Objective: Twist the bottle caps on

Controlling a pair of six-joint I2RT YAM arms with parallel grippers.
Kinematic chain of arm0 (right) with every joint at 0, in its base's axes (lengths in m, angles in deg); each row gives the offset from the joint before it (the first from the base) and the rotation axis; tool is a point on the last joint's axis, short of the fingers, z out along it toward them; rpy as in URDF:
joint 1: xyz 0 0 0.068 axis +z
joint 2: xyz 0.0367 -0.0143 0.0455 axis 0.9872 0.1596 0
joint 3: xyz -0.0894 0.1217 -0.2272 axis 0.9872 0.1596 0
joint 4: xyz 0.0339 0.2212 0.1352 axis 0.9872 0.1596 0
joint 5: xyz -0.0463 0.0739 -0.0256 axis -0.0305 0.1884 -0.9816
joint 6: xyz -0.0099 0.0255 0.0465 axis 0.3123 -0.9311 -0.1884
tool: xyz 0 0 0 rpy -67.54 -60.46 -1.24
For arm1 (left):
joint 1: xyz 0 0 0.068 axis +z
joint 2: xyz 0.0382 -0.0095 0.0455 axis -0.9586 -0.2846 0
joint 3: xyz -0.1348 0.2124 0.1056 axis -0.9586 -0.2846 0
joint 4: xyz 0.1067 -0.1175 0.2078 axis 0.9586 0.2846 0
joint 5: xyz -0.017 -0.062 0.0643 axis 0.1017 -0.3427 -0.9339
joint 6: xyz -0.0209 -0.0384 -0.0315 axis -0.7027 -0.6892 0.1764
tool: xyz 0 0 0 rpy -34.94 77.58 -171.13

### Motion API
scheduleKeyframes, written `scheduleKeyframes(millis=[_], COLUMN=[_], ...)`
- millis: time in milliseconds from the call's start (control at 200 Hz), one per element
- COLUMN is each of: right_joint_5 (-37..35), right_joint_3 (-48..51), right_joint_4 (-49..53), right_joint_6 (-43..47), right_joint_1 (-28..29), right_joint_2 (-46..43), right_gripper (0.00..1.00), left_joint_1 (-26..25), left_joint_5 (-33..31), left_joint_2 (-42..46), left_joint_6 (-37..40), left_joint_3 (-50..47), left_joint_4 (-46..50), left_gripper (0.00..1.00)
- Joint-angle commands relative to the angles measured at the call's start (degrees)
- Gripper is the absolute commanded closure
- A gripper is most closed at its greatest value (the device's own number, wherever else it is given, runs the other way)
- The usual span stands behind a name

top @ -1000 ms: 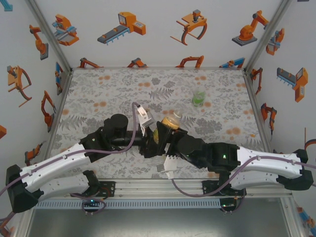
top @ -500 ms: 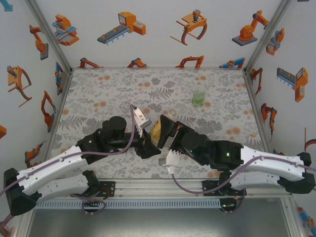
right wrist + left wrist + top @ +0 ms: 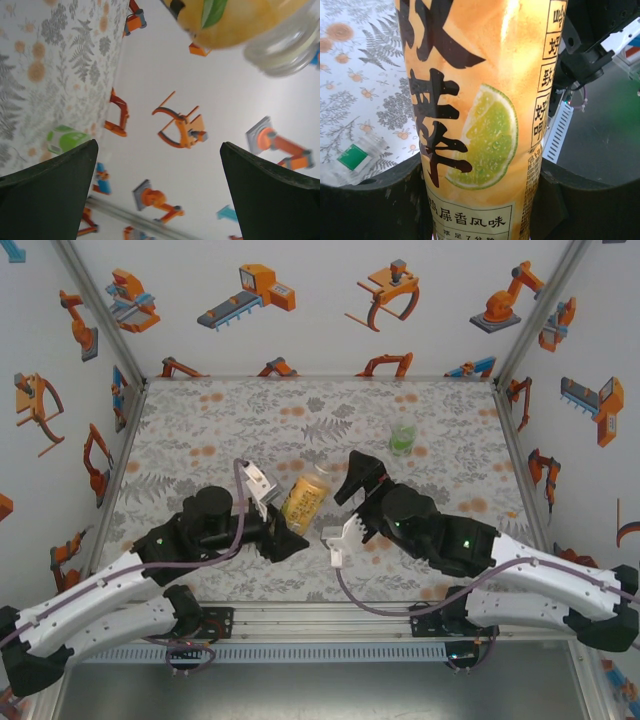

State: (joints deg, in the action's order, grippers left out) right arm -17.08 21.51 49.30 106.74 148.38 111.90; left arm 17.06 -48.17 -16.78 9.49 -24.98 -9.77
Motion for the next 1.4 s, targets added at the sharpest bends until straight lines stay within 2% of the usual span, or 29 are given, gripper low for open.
scheduleKeyframes(millis=[0,80,140,300,411,571,746,926,981,1197,1392], right_joint_5=[-4.2,-9.9,-13.1,-15.0,-13.9,-9.3,-2.3,5.7,6.9,7.4,8.4], right_joint_3=[1.7,0.9,-0.1,-1.9,-5.4,-8.7,-10.4,-11.6,-11.7,-10.5,-10.4], right_joint_4=[-10.8,-12.8,-10.7,-1.6,10.5,21.2,28.5,34.2,35.9,36.7,34.1], right_joint_6=[-19.9,-30.4,-37.6,-60.0,-76.6,-91.7,-107.4,-120.6,-124.4,-133.5,-136.7], right_joint_1=[-1.8,-3.4,-4.7,-7.8,-10.5,-11.2,-11.2,-11.1,-10.9,-6.8,-2.3], right_joint_2=[0.3,2.0,3.6,5.6,8.7,13.2,16.7,20.3,21.4,24.5,29.7], right_gripper=[0.01,0.01,0.01,0.01,0.01,0.01,0.15,0.37,0.41,0.46,0.51], left_joint_1=[1.0,1.5,1.7,2.1,2.2,2.4,2.8,3.1,3.2,3.4,3.4], left_joint_5=[-1.4,-1.4,-1.5,-2.2,-2.7,-2.9,-3.1,-3.4,-3.6,-2.7,-3.9], left_joint_2=[2.6,4.1,4.9,6.6,7.2,7.3,7.5,8.1,8.3,8.6,11.1], left_joint_6=[-0.6,-0.8,-0.9,-1.0,-0.9,-0.6,-0.1,0.7,0.6,0.6,0.4], left_joint_3=[-1.2,-1.6,-1.8,-2.1,-2.1,-2.0,-2.0,-2.1,-2.0,-0.9,-0.9], left_joint_4=[0.1,0.7,1.2,1.9,2.3,2.6,2.2,1.9,2.0,3.5,3.9], left_gripper=[1.0,1.0,1.0,1.0,1.0,1.0,1.0,1.0,1.0,1.0,1.0])
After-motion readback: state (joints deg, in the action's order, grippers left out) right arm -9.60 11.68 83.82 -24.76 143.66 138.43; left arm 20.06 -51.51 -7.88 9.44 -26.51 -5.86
